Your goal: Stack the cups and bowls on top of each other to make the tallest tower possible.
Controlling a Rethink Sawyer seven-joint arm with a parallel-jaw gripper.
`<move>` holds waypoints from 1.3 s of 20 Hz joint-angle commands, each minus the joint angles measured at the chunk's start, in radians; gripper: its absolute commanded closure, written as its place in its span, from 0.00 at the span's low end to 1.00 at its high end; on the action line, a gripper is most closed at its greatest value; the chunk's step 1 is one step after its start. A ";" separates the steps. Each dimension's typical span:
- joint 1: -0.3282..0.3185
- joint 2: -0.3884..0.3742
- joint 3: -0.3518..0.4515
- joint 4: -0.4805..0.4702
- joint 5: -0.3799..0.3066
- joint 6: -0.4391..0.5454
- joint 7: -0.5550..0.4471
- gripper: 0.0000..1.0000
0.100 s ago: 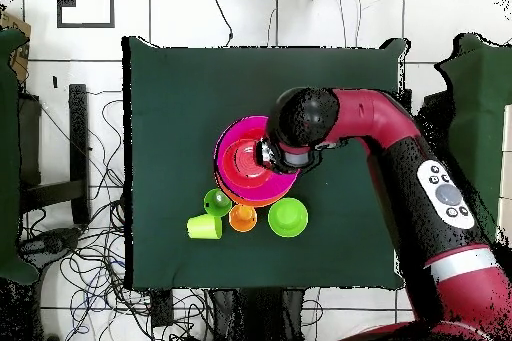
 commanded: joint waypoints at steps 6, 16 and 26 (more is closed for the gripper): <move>0.052 0.036 -0.015 -0.120 -0.048 0.054 -0.201 1.00; 0.018 -0.016 -0.022 -0.091 -0.081 0.128 -0.282 1.00; -0.010 -0.044 -0.012 -0.060 -0.094 0.130 -0.294 1.00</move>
